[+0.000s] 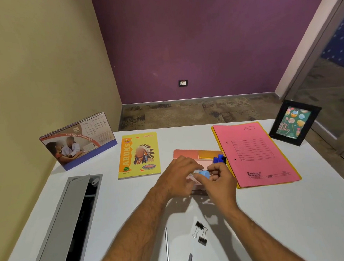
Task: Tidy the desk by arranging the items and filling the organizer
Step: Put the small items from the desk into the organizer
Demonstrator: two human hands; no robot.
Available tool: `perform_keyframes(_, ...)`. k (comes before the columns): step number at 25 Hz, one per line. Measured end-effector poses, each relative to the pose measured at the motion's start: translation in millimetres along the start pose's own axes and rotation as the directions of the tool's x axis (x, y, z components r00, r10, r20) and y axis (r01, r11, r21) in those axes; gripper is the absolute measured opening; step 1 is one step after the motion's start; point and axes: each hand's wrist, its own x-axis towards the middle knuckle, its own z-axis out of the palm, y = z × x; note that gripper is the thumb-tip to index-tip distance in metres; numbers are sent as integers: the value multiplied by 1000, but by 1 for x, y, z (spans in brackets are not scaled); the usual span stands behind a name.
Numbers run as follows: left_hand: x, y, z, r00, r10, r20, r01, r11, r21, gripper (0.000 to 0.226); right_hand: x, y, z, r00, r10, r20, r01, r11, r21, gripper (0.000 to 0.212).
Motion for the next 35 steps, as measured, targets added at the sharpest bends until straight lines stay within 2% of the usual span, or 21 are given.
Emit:
perform_keyframes(3, 5, 6, 2, 996, 30, -80, -31, 999, -17, 34, 3, -6, 3, 1000, -22, 13, 22, 1000, 16, 34)
perform_keyframes(5, 4, 5, 1, 995, 25, -99, -27, 999, -17, 31, 2, -6, 2, 1000, -24, 7, 24, 998, 59, 31)
perform_keyframes(8, 3, 3, -5, 973, -92, -211, 69, 991, -111, 34, -6, 10, -2, 998, -56, 34, 55, 998, 40, 19)
perform_keyframes(10, 2, 2, -10, 934, -190, -303, 132, 970, -203, 33, -17, 39, -9, 987, -123, 100, 134, 983, -121, 15)
perform_keyframes(12, 0, -3, -13, 907, -263, -330, 189, 952, -241, 31, -29, 78, -21, 969, -176, 172, 230, 896, -379, 19)
perform_keyframes(15, -6, -10, -11, 894, -329, -305, 260, 934, -244, 40, -48, 131, -48, 950, -216, 225, 312, 701, -641, 39)
perform_keyframes(17, -10, -12, -7, 902, -331, -277, 274, 935, -225, 40, -56, 157, -60, 963, -146, 225, 268, 572, -775, 63)
perform_keyframes(19, -13, -12, -4, 912, -337, -233, 294, 934, -202, 36, -59, 172, -64, 977, -35, 212, 200, 506, -839, 82)
perform_keyframes(22, -14, -13, 2, 905, -406, -126, 392, 912, -119, 34, -60, 173, -61, 976, 57, 213, 160, 482, -862, 87)
perform_keyframes(26, -16, -16, 13, 835, -550, 0, 550, 835, 19, 31, -59, 173, -60, 978, 70, 197, 143, 468, -872, 87)
perform_keyframes(29, -19, -19, 20, 825, -565, 13, 563, 824, 57, 21, -59, 173, -59, 975, 90, 205, 140, 467, -873, 87)
perform_keyframes(32, -21, -24, 23, 845, -533, 44, 528, 845, 87, 24, -57, 174, -59, 972, 112, 206, 131, 470, -873, 87)
perform_keyframes(35, -26, -27, 26, 854, -520, 20, 518, 854, 44, 21, -56, 174, -59, 971, 120, 207, 128, 473, -872, 88)
